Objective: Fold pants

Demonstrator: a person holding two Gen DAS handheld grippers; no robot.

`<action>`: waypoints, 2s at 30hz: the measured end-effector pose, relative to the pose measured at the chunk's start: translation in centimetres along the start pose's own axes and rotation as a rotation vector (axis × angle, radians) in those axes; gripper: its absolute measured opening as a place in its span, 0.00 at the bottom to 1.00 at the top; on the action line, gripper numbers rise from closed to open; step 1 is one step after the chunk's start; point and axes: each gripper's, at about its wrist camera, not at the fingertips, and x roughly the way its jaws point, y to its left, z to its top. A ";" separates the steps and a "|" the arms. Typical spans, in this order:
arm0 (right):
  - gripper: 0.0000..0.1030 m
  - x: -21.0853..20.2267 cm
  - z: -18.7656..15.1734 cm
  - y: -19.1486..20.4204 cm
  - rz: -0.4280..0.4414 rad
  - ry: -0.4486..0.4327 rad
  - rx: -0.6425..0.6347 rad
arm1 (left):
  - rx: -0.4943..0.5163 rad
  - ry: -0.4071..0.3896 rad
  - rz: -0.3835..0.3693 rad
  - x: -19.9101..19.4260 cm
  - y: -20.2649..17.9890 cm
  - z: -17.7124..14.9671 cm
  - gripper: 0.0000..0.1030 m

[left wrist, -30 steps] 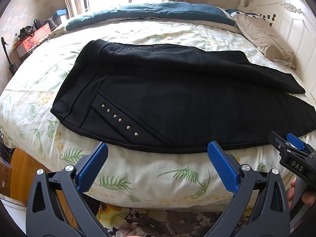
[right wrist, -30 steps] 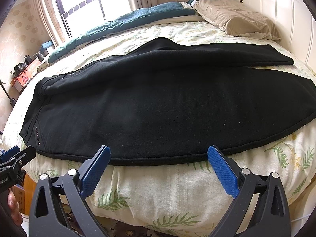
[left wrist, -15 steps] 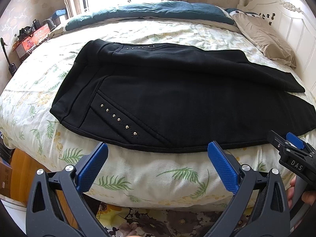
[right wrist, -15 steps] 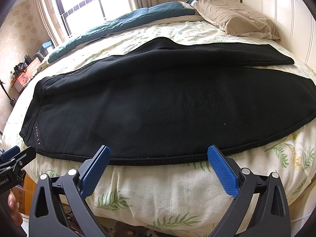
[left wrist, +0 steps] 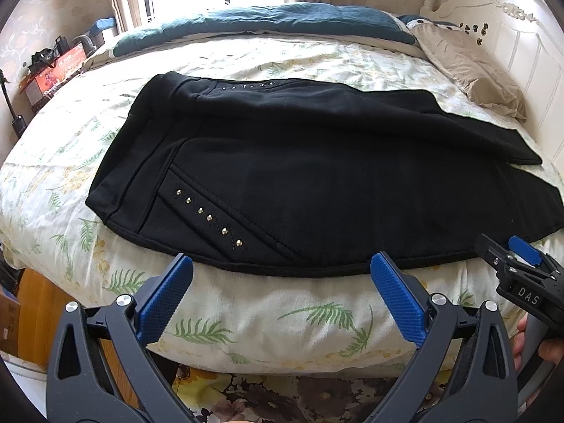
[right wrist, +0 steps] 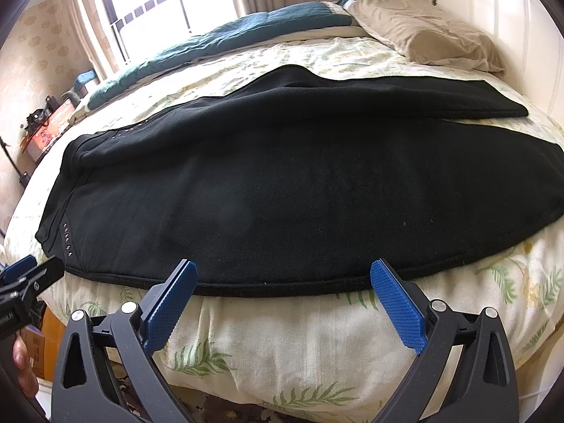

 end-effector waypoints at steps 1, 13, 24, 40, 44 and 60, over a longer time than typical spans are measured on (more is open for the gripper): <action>0.95 0.1 0.2 0.0 0.014 0.005 -0.008 | -0.001 0.002 -0.031 0.1 0.4 0.3 0.98; 0.95 4.5 15.5 -1.8 0.422 0.002 -0.167 | 0.034 0.044 -0.238 5.5 14.9 14.0 0.98; 0.95 20.7 28.2 -0.6 0.563 0.310 -0.317 | -0.166 0.473 -0.495 22.5 20.9 24.3 0.88; 0.86 23.5 27.3 1.9 0.626 0.517 -0.433 | -0.031 0.395 -0.419 23.1 20.7 25.8 0.53; 0.30 23.2 26.3 2.6 0.647 0.561 -0.436 | -0.033 0.369 -0.351 23.0 20.3 26.2 0.24; 0.16 22.2 25.6 2.3 0.663 0.468 -0.359 | 0.177 0.191 -0.038 19.5 15.4 25.2 0.10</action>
